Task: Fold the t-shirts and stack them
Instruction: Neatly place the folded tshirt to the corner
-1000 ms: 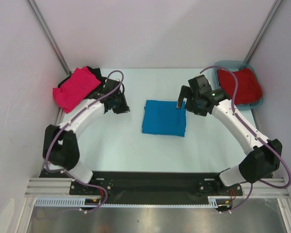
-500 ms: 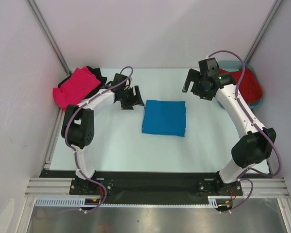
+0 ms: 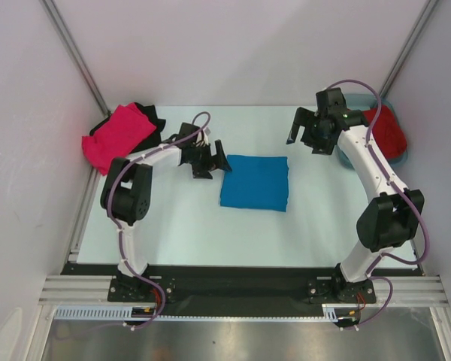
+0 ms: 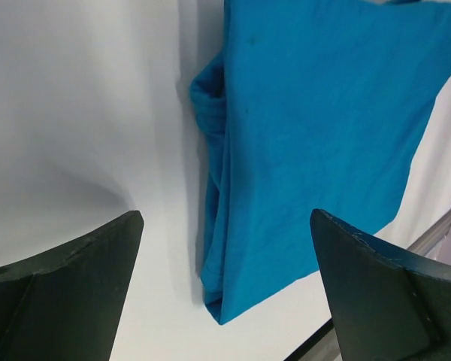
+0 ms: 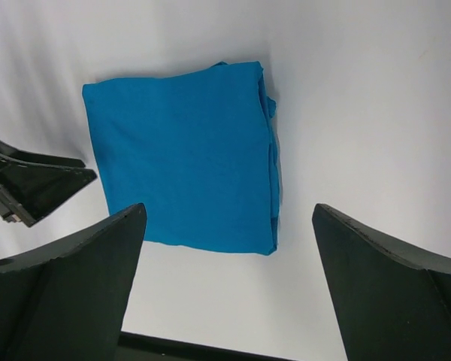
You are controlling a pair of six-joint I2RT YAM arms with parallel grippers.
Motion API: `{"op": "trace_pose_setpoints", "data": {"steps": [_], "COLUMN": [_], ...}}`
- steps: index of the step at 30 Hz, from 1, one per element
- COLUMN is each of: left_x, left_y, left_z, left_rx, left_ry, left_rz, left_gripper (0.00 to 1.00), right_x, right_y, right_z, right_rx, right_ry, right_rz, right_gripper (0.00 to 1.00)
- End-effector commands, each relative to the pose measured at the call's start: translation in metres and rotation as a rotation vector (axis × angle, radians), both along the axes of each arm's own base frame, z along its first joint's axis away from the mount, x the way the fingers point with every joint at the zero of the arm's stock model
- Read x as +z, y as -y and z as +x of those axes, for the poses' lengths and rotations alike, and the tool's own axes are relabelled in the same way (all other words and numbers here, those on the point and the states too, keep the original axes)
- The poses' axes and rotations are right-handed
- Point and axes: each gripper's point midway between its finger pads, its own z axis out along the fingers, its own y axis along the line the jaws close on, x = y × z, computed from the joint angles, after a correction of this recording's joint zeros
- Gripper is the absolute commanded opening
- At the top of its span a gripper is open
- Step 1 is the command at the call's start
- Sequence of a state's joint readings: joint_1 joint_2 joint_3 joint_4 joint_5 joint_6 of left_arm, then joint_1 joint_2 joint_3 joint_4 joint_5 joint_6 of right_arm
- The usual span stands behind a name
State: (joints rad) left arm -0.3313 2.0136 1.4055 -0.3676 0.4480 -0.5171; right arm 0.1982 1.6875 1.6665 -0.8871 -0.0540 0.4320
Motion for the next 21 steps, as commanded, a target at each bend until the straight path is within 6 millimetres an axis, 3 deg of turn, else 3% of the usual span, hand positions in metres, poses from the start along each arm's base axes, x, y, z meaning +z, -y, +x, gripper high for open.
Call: {"op": "trace_pose_setpoints", "data": {"steps": [1,7,13,21], "left_x": [0.007,0.009,-0.004,-0.032], "left_y": [0.016,0.030,0.037,0.052], "left_z": [0.002,0.003,0.001,-0.017], "left_rx": [-0.047,-0.091,-0.109,-0.156], "left_ry": [0.040,0.050,0.013,-0.059], "left_rz": [-0.111,-0.205,-0.246,-0.285], "left_gripper": [1.00,1.00,1.00,1.00], "right_x": [0.016,0.014,0.013,0.014], "right_y": [-0.002,-0.001,0.001,0.002], "right_z": [0.003,0.002,0.000,-0.003], "right_rx": [0.016,0.003,-0.008,-0.016], "right_ry": [0.049,0.039,0.032,0.027], "right_rz": [0.025,0.029,0.027,0.026], "right_gripper": [1.00,1.00,1.00,1.00]}}
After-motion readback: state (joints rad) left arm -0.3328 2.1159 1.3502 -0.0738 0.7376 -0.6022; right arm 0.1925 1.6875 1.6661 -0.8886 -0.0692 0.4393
